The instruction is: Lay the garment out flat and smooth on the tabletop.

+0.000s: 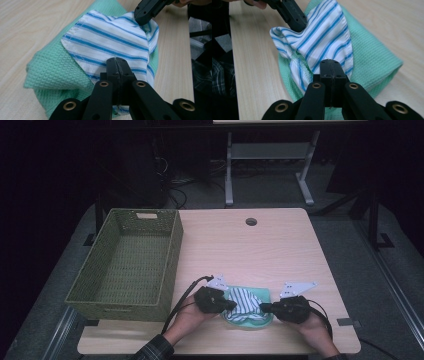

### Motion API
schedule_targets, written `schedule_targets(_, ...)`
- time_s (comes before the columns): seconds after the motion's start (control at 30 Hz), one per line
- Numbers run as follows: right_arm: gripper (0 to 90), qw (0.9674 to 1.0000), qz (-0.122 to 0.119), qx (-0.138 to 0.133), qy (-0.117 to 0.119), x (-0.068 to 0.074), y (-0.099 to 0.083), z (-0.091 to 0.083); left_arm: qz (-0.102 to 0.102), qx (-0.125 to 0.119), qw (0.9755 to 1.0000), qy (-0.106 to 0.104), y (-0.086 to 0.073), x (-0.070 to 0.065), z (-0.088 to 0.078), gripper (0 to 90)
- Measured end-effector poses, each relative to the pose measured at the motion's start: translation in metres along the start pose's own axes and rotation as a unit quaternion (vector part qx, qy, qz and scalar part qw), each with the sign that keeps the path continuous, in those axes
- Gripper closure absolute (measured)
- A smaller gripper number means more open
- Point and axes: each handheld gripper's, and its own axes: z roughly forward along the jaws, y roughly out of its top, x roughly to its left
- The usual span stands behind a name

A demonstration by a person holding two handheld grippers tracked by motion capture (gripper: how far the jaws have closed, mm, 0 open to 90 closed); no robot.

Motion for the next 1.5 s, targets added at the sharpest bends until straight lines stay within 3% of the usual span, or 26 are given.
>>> schedule_targets(0.2,89.6,0.9995,-0.004,0.032,0.003,0.004,-0.004,0.009,0.016,0.038,0.9989,0.022,-0.005,-0.002,0.01,89.3)
schedule_targets(0.37,89.7,0.9992,-0.008,0.039,0.003,0.004,-0.005,0.014,0.018,0.008,0.9994,0.029,0.005,-0.005,-0.006,87.2)
schedule_targets(0.53,89.7,0.9992,-0.005,0.04,0.004,0.004,-0.006,0.014,0.017,-0.016,0.9981,0.056,0.023,0.004,-0.021,87.4)
schedule_targets(0.6,89.7,0.9992,-0.005,0.04,0.004,0.004,-0.006,0.015,0.011,-0.016,0.9975,0.067,0.025,0.01,-0.018,87.8)
schedule_targets(0.77,89.7,0.9992,-0.005,0.04,0.003,0.004,-0.006,0.015,-0.003,0.013,0.9963,0.084,0.022,0.028,0.001,89.0)
schedule_targets(0.83,89.7,0.9992,-0.005,0.04,0.003,0.004,-0.006,0.015,0.001,0.018,0.9956,0.091,0.022,0.032,0.008,89.3)
schedule_targets(0.97,89.8,0.9991,-0.006,0.041,0.003,0.005,-0.006,0.015,-0.002,0.042,0.9946,0.095,0.02,0.037,0.024,89.5)
schedule_targets(1.17,89.7,0.9991,-0.008,0.042,0.002,0.005,-0.005,0.015,-0.014,0.035,0.9951,0.091,0.024,0.039,0.028,89.4)
schedule_targets(1.3,89.5,0.9994,-0.008,0.034,-0.003,0.006,-0.003,0.011,-0.012,0.016,0.9959,0.088,0.026,0.038,0.015,86.5)
schedule_targets(1.4,89.2,0.9999,-0.002,0.01,-0.007,0.002,0.001,0.003,-0.011,0.0,0.996,0.089,0.028,0.034,0.004,85.9)
schedule_targets(1.5,89.2,0.9999,0.0,-0.001,-0.014,-0.002,0.004,-0.002,-0.011,0.005,0.9964,0.084,0.028,0.031,-0.005,85.9)
